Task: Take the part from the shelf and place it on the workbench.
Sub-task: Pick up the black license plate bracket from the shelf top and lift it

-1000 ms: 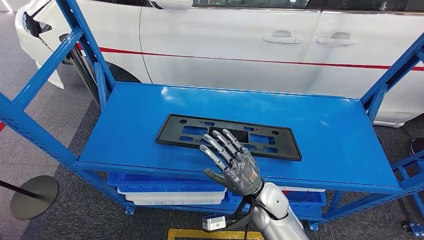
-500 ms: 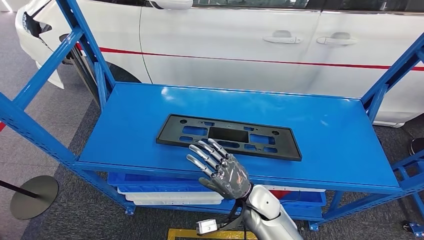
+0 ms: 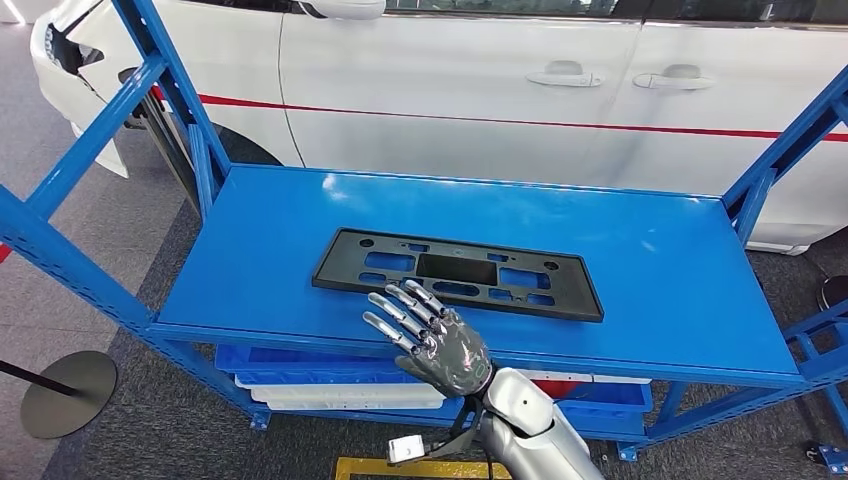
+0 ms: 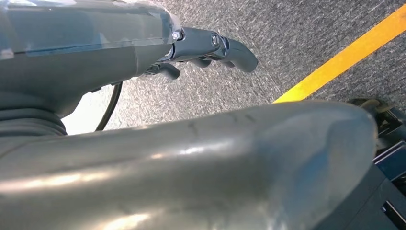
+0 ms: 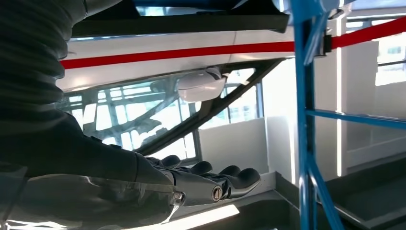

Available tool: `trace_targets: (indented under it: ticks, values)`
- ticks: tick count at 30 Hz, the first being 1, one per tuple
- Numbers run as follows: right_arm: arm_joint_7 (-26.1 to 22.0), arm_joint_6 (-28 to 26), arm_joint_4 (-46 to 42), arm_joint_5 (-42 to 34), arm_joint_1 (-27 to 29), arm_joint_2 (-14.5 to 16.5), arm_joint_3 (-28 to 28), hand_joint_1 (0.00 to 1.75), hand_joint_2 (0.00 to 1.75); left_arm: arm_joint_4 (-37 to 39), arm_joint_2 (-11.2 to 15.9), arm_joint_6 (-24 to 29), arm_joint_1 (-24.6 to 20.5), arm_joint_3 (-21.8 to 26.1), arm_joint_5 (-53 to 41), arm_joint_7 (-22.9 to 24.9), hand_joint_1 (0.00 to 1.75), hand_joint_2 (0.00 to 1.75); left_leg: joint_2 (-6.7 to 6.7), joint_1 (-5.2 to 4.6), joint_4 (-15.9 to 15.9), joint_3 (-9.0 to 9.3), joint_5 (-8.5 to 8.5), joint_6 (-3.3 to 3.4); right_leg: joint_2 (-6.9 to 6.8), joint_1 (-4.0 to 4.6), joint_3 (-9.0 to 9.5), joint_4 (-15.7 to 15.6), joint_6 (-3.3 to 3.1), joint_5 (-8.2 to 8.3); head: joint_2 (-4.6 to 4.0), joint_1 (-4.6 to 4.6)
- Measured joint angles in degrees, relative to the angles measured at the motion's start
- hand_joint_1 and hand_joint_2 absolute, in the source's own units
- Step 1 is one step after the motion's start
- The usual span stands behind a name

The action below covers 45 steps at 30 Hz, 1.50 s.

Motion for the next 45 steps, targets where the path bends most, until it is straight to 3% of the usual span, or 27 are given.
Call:
trace_targets:
  ticks: [9, 36, 39, 43, 45]
  values:
    - [5.7, 0.0, 3.9, 1.9, -2.7, 0.7, -1.0, 0.00, 1.75, 0.0, 0.0, 0.2, 0.0, 0.0, 0.7, 0.1, 0.00, 0.00, 0.00, 0.00, 0.0, 0.00, 0.00, 0.00, 0.00, 0.00, 0.00, 0.0, 0.00, 0.00, 0.00, -0.01]
    - [10.9, -0.1, 11.5, 2.2, -9.5, 1.2, -1.0, 0.00, 1.75, 0.0, 0.0, 0.0, 0.1, 0.0, -0.2, 0.6, 0.00, 0.00, 0.00, 0.00, 0.0, -0.01, 0.01, 0.00, 0.00, 0.00, -0.01, 0.0, -0.01, 0.02, 0.00, 0.00]
    - [13.0, -0.1, 12.0, 4.4, -9.6, 1.2, -1.0, 0.00, 1.75, 0.0, 0.0, -0.1, 0.1, 0.0, -0.3, 0.6, 0.00, 0.00, 0.00, 0.00, 0.0, -0.01, 0.01, 0.00, 0.00, 0.00, -0.02, 0.0, -0.01, 0.02, 0.00, 0.00]
    - [19.2, -0.1, 12.4, 9.9, -9.8, 1.2, -1.2, 0.00, 1.75, 0.0, 0.0, -0.1, 0.1, 0.0, -0.2, 0.6, 0.00, 0.00, 0.00, 0.00, 0.0, -0.01, 0.01, 0.00, 0.00, 0.00, -0.02, 0.0, -0.01, 0.02, 0.00, 0.00]
    - [21.0, -0.1, 12.8, 10.5, -10.0, 1.1, -1.5, 0.00, 0.87, 0.0, 0.0, -0.1, 0.1, 0.0, -0.2, 0.6, 0.00, 0.00, 0.00, 0.00, 0.0, -0.01, 0.01, 0.00, 0.00, 0.00, -0.02, 0.0, -0.01, 0.02, 0.00, 0.00]
